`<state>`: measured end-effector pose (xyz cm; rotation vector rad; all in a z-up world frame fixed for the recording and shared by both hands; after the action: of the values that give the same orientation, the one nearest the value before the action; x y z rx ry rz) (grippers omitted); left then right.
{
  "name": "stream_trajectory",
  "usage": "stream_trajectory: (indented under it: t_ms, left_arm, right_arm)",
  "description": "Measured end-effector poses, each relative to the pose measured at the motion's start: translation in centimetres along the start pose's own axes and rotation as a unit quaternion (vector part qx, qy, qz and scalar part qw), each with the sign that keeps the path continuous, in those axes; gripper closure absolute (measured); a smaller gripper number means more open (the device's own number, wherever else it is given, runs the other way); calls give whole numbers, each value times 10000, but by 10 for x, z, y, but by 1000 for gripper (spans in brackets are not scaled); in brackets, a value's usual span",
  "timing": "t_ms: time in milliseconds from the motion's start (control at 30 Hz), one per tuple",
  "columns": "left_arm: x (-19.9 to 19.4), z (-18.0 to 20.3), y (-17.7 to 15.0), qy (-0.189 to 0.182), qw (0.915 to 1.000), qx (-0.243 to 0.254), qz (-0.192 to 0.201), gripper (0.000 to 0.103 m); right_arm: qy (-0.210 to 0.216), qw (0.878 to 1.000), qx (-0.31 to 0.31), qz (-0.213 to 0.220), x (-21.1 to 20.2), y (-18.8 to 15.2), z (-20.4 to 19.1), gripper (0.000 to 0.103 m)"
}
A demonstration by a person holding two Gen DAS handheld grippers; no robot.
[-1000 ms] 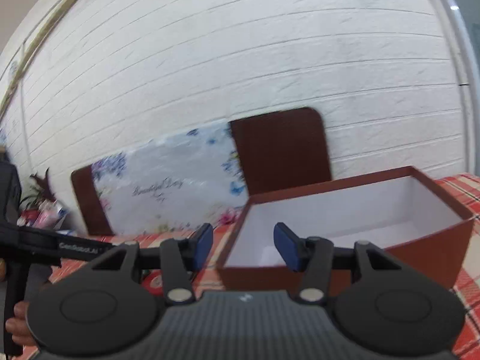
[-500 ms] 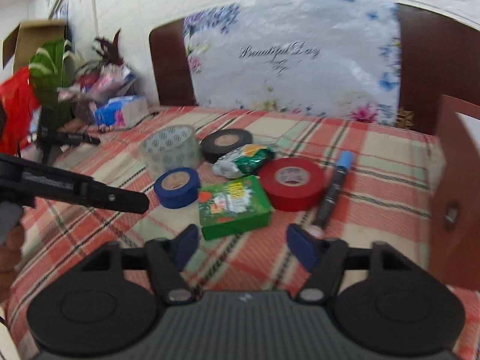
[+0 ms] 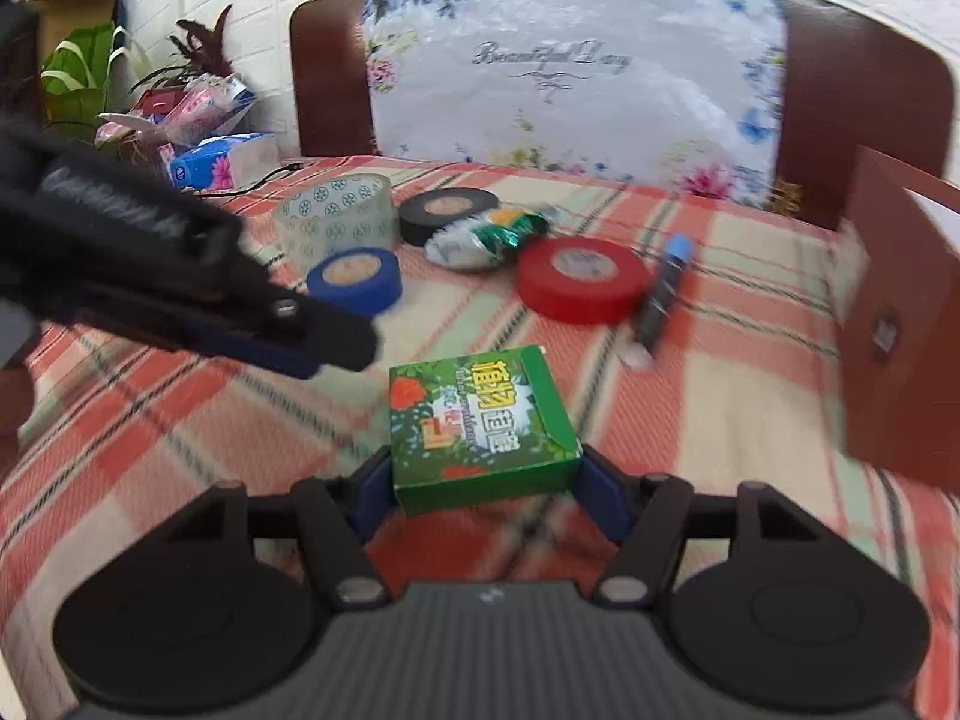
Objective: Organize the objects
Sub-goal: 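Grasp the small green box with the right gripper, then drop the green box into the brown box with the right gripper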
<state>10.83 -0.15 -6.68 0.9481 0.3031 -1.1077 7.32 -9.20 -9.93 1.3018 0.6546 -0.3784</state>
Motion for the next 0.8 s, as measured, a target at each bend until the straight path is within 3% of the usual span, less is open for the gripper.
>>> stream_trajectory:
  t_ms: [233,400,500,667,800]
  left_arm:
    - [32,50,-42,-138,9963,534,-657,63]
    - [43,76,-49,-79,9952,751,-623,72]
    - [39,120,-35,-351,9928,1047,-460,73]
    - [48,218,-10,-744,9778,1961,-51,73]
    - [89,287,-1,-825,9591,2704,107,72]
  right_arm:
    - [-591,9974,402,72,-40,-32,17,39]
    - [-740,9950,664,109,-51,-39,34,41]
    - [-1095,9900,693,549,-75,-32,52,41]
    - [-2035,9669,706,1365,-117,-1,116,41]
    - [-2522,9530,796,1475,-127,14,190,41]
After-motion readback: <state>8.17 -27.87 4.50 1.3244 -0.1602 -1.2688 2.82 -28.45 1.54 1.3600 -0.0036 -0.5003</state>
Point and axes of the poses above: each gripper's, at about its wrist camera, not at the fingertips, and x roughly the way its jaws point, z to its right, y to its top, the point moved 7 cm from there along x, roughly the way its jaws point, and after that the axes turned 10 degrees about -x, right-handed, at the moved point
